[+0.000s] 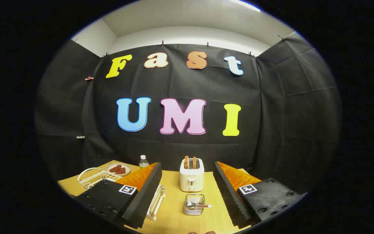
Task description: Take the plate from the dish rack, then take the spoon from the basket and place it into the plate.
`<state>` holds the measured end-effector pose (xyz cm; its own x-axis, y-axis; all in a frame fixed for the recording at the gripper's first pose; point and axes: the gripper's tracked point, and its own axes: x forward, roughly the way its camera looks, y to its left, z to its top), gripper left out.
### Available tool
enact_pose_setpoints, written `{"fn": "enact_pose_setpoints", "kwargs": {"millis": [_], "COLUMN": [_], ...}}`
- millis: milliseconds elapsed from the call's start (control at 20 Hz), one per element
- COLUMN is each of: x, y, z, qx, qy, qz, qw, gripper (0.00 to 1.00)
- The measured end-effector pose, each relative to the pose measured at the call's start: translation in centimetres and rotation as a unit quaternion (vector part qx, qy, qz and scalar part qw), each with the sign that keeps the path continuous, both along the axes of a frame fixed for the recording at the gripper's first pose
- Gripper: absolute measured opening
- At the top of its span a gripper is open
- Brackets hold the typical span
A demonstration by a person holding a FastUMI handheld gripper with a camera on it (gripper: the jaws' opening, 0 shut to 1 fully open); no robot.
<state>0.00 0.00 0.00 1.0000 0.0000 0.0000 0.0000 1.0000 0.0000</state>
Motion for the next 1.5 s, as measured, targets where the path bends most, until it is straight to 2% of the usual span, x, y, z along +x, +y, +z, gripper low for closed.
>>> {"fn": "enact_pose_setpoints", "kwargs": {"millis": [250,1050,1250,1500], "x": [-0.3,-1.9,-0.7,2.4], "y": [0.6,-1.1,0.3,4.4], "z": [-0.3,-2.2,-3.2,-4.6], "qx": [-0.002,-0.004,-0.014,-0.013], "qy": [0.003,0.029,0.040,0.078], "qz": [0.013,0.011,0.027,0.071], "qw": [1.000,1.000,0.999,0.994], "gripper": [0.98,0.98,0.98,0.98]}}
